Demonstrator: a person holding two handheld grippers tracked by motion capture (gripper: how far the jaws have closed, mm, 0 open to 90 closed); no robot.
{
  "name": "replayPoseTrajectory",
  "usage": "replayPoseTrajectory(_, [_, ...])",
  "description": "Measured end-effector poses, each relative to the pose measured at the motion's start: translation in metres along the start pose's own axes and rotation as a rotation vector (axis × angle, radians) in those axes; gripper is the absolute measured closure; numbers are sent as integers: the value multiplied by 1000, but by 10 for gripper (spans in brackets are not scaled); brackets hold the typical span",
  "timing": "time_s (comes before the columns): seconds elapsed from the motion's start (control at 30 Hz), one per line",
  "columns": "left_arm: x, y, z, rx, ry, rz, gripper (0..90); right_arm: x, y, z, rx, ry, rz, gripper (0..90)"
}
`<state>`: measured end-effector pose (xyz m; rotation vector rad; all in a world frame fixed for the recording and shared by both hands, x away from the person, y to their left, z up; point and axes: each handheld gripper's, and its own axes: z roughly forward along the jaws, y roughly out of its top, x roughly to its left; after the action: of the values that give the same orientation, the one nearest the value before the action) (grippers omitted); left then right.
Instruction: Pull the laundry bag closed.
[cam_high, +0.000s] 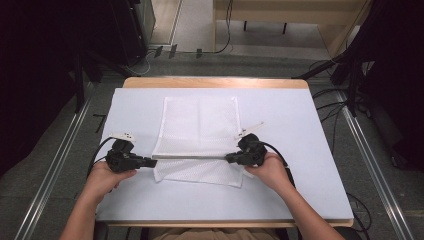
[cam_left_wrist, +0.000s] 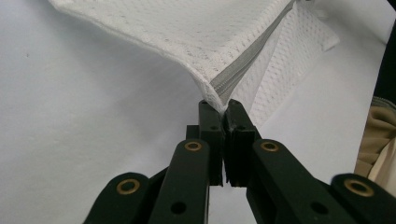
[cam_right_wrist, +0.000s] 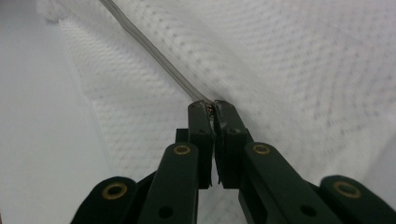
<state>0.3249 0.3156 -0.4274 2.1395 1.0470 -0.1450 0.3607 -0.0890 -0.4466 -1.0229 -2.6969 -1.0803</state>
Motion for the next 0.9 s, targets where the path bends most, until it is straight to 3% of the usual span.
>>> replayPoseTrajectory(0.17, [-1, 0, 0, -3, 1, 1, 883, -3, -2, -6, -23, 2, 6, 884])
replayPoseTrajectory(0.9, [0, -1, 1, 6, -12, 2, 883, -15, -16, -27, -18, -15, 26, 884])
